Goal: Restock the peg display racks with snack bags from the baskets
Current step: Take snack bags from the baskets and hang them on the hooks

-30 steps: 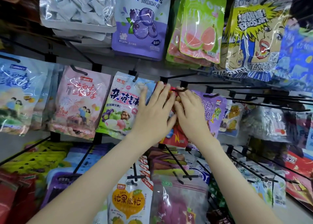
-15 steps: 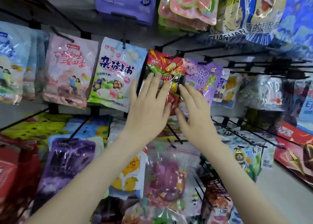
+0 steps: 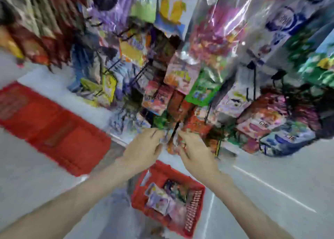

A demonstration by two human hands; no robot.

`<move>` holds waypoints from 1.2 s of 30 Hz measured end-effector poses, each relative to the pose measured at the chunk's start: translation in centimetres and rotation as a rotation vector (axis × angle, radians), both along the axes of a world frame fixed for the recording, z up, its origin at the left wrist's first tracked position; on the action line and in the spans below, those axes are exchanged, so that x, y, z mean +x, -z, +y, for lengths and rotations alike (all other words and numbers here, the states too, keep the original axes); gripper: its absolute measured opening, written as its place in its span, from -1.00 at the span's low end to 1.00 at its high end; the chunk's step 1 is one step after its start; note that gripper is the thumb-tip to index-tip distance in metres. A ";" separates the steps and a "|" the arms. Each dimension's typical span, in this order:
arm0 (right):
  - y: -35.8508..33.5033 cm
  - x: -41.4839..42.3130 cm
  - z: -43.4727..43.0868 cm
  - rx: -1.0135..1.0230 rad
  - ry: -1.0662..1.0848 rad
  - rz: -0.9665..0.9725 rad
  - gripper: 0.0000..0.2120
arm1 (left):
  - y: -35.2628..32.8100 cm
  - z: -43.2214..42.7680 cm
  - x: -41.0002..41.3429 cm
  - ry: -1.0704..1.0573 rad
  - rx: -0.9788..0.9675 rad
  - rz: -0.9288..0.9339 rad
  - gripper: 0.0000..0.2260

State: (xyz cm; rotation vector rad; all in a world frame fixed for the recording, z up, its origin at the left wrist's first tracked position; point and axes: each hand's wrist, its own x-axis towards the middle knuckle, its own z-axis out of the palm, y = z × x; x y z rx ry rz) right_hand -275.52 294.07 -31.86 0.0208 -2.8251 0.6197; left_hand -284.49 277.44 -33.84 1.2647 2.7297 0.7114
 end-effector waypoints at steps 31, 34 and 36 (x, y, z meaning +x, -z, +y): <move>82.2 16.4 3.2 0.202 0.081 -0.801 -0.18 | 80.4 8.0 11.1 0.455 -0.917 -0.199 -0.25; 80.9 16.0 3.7 0.298 0.084 -0.520 -0.44 | 79.2 8.7 10.2 0.487 -0.992 -0.191 -0.55; 79.9 15.7 4.6 0.371 0.177 -0.403 -0.57 | 78.9 8.2 10.1 0.423 -1.060 -0.244 -0.54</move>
